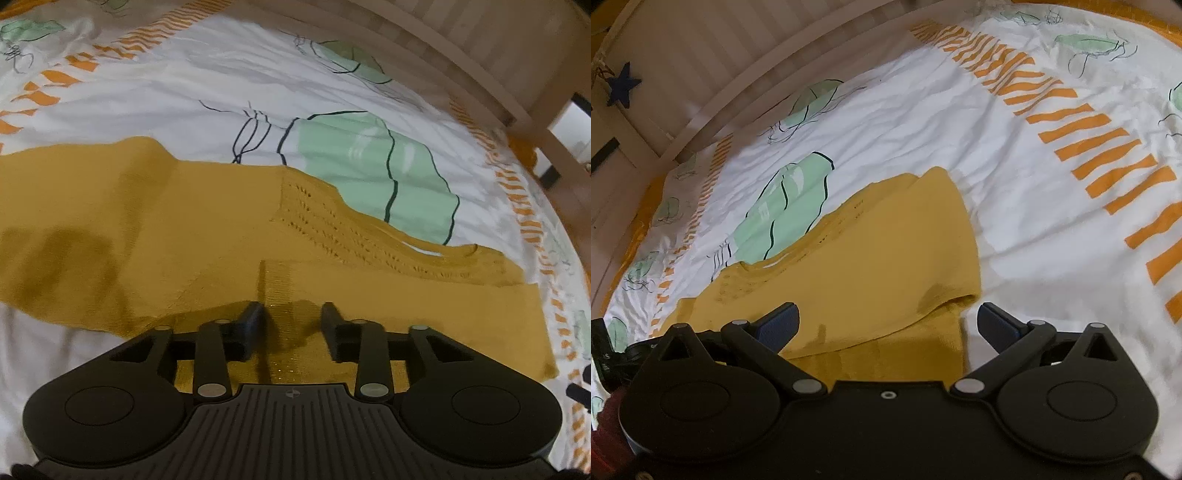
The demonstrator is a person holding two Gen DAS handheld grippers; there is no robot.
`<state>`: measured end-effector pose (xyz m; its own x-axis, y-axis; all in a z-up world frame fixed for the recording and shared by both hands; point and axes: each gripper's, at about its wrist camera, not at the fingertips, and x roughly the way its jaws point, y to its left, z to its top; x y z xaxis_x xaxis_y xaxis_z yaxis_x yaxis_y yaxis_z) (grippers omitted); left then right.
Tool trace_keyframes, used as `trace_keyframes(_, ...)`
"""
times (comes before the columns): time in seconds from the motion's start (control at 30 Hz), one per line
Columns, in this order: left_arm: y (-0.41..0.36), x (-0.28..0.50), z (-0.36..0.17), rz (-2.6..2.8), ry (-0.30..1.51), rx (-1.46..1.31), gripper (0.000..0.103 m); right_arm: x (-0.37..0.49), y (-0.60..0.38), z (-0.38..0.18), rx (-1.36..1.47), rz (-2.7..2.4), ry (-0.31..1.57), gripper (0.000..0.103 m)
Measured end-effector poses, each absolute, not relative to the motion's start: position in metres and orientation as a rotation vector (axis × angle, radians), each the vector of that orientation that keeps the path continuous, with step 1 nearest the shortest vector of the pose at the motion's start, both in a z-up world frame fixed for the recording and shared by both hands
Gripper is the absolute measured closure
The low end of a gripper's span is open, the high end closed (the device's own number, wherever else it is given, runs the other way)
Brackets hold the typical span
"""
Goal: Fold small clothes
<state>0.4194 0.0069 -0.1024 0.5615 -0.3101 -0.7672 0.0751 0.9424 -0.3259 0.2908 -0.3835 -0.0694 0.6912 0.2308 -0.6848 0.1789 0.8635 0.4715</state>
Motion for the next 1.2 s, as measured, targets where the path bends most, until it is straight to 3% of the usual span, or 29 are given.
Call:
trace_keyframes(0.13, 0.004, 0.423, -0.104, -0.235, 0.959, -0.288, 0.062, 0.291, -0.384, -0.070, 0.552, 0.031, 0.814, 0.001)
trace_keyframes(0.7, -0.001, 0.418, -0.106, -0.134, 0.953, -0.299, 0.064, 0.291, -0.387, -0.073, 0.570, 0.035, 0.818, 0.001)
trace_keyframes(0.73, -0.002, 0.420, -0.106, -0.155, 0.954, -0.306, 0.077, 0.291, -0.386, -0.073, 0.570, 0.033, 0.818, 0.001)
trace_keyframes(0.77, -0.003, 0.421, -0.106, -0.184, 0.956, -0.313, 0.097, 0.291, -0.386, -0.074, 0.570, 0.030, 0.818, 0.001)
trace_keyframes(1.2, 0.009, 0.403, -0.015, -0.204, 0.660, -0.277, 0.098, 0.292, -0.414, -0.088, 0.533, -0.107, 0.773, 0.001)
